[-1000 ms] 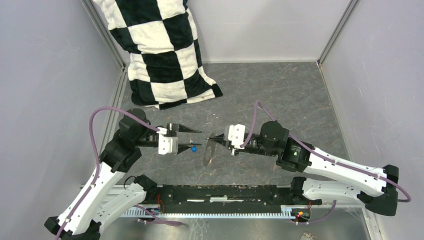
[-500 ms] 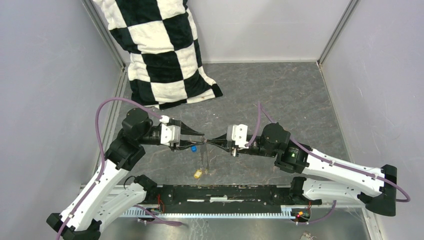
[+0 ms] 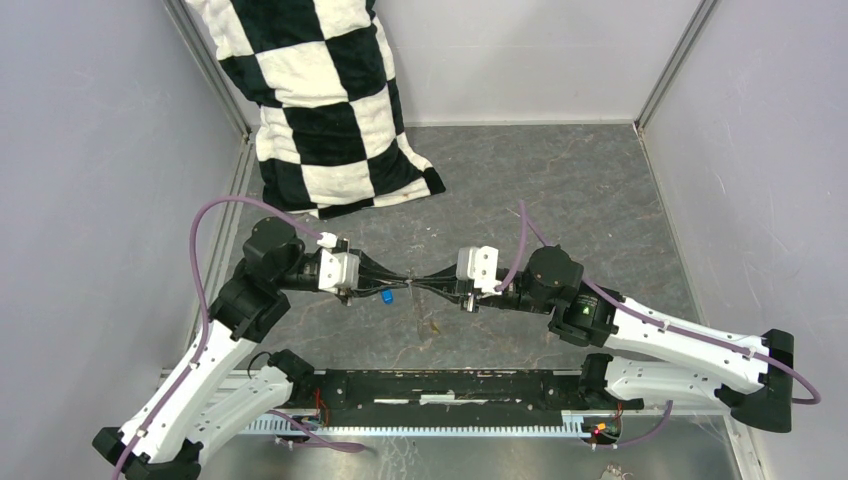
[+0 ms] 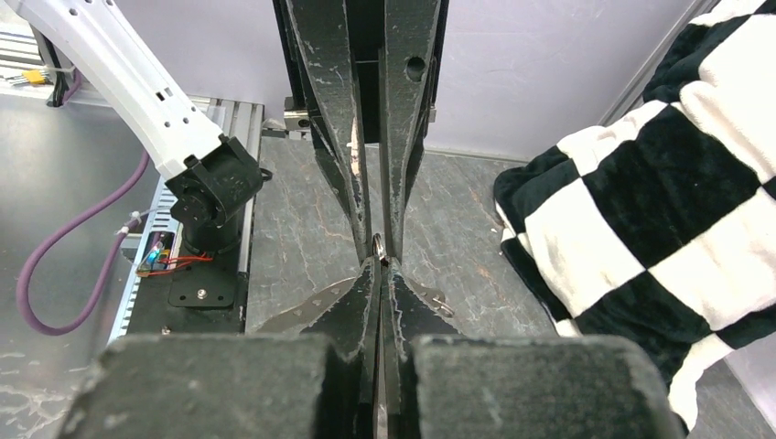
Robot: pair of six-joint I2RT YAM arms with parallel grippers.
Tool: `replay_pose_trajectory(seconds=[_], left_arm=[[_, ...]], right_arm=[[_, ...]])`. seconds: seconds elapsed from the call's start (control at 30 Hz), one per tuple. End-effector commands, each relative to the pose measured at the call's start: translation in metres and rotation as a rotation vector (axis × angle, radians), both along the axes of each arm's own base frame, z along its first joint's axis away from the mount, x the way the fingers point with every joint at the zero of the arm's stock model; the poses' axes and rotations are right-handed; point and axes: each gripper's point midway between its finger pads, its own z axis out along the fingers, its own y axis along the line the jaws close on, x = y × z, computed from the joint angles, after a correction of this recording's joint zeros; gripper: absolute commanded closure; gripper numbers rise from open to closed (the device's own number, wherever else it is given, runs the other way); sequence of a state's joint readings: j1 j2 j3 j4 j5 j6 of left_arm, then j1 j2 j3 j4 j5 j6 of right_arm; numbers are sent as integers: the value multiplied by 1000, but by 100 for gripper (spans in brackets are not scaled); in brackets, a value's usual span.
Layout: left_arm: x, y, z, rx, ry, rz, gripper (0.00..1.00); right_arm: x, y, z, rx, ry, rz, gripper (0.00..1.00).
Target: Put the keys on the keyring
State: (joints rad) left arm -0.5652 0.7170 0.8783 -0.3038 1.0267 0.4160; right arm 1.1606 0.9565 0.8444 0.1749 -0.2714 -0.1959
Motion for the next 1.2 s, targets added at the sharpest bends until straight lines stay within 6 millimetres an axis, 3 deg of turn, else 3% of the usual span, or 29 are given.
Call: replay_pose_trajectory(seconds=[0.0, 0.37, 0.47, 0.57, 0.67, 0.8, 0.9, 1.17], left_arm=[[-2, -3, 1, -14, 35, -15, 86], [-1, -7, -1, -21, 54, -32, 90], [1, -8, 0, -22, 48, -31, 98], [4, -8, 4, -33, 23, -19, 98], [2, -6, 5, -43, -89, -30, 98], [1, -1, 4, -28, -338, -66, 98], [-2, 0, 3, -10, -425, -107, 98], [-8, 5, -1, 9, -701, -178, 98]], right_arm=[[-4, 0, 24, 88, -22, 17, 99], [-5, 3, 20, 89, -8, 28, 99], [-7, 3, 21, 90, -8, 37, 99], [-8, 2, 18, 77, -7, 46, 99], [-9, -2, 18, 62, -11, 38, 65], [-4, -17, 23, 60, -39, -18, 46], [0, -28, 24, 53, -63, -59, 40], [3, -39, 21, 24, -84, -95, 42]])
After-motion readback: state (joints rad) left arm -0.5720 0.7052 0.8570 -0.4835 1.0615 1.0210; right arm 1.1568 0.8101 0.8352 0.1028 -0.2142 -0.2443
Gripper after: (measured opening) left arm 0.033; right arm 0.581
